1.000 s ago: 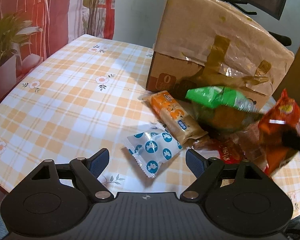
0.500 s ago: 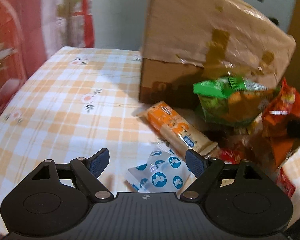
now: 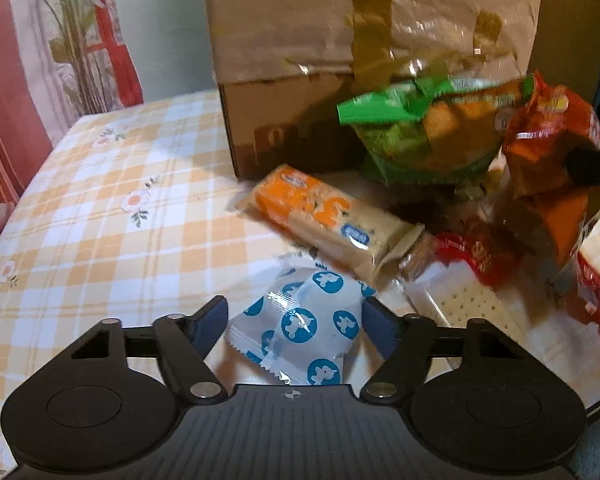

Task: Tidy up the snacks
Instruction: 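Grasp the orange-red corn chip bag with the right gripper while the left gripper grasps the blue-white pastry, then carry both snacks over the lined box and release them inside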

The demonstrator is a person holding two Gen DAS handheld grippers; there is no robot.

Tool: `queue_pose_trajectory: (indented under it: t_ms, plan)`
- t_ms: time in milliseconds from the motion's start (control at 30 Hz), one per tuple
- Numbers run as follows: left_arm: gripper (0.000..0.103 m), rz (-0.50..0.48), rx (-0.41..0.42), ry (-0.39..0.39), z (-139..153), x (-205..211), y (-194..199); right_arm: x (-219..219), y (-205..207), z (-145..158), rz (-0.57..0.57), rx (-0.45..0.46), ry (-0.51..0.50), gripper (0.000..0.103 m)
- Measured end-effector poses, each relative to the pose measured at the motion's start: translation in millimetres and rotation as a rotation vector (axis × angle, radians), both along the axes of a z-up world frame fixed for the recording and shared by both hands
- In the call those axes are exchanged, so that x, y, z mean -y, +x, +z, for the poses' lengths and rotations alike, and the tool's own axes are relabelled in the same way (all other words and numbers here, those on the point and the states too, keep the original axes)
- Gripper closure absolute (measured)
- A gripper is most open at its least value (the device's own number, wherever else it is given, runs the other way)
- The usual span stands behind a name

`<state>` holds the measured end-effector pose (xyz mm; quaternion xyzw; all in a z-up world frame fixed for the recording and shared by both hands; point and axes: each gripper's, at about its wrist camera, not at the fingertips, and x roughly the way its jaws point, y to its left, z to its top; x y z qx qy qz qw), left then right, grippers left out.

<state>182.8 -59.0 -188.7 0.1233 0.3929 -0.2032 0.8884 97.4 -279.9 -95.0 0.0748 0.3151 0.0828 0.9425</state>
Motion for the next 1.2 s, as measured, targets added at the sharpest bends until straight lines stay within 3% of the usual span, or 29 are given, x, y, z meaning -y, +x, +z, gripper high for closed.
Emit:
queue_pose_trajectory:
  t_ms: [67,467,1200]
  plan:
    - [0.052,0.006,-0.002,-0.016,2,-2,-1,0,0,0,0.0,-0.001,-0.001,0.029]
    - [0.052,0.157,0.015,-0.167,26,-28,-14,-4,-1,2,0.02,0.003,-0.004,0.029]
    - [0.052,0.159,0.273,-0.322,132,-22,-7,-14,-10,67,0.054,0.201,-0.008,0.029]
